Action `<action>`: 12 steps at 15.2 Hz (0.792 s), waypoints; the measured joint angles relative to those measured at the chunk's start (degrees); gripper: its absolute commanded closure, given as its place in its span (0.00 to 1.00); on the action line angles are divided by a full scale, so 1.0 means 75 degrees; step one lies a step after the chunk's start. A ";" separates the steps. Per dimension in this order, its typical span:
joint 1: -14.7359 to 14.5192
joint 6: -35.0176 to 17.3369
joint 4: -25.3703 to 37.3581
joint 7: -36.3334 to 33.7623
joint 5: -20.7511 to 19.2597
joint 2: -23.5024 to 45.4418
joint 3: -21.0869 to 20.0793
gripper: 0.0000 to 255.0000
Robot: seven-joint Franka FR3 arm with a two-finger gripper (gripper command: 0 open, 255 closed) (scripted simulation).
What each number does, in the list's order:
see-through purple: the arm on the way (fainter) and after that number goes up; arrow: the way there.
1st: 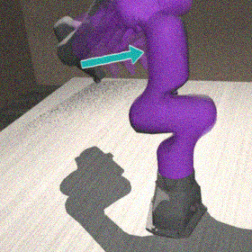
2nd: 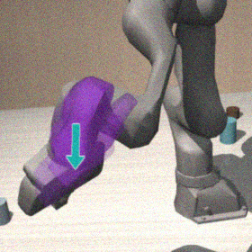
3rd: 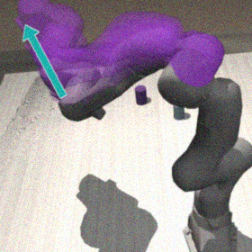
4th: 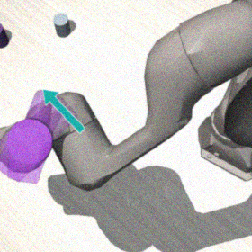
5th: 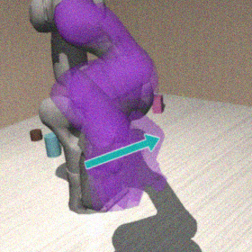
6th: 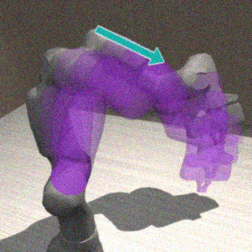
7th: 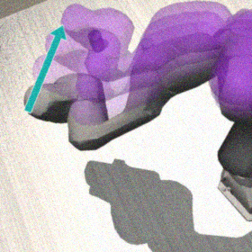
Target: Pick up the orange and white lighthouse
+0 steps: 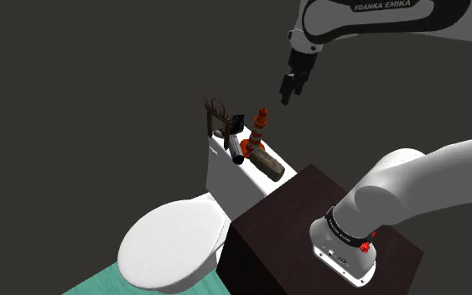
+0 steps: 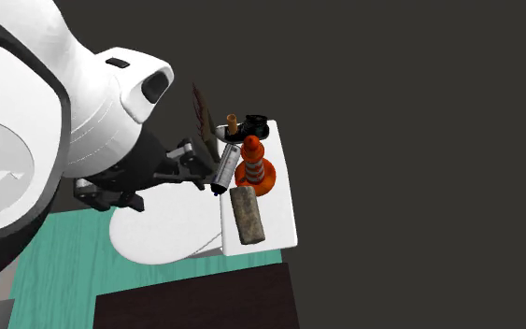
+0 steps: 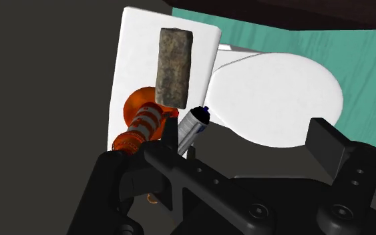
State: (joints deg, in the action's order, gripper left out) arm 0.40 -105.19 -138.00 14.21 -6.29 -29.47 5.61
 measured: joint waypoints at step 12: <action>0.0129 -0.1928 0.1221 0.0934 -0.0846 0.3554 0.0352 0.00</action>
State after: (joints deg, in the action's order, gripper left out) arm 1.37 -119.65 -128.84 21.21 -12.64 -2.82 8.25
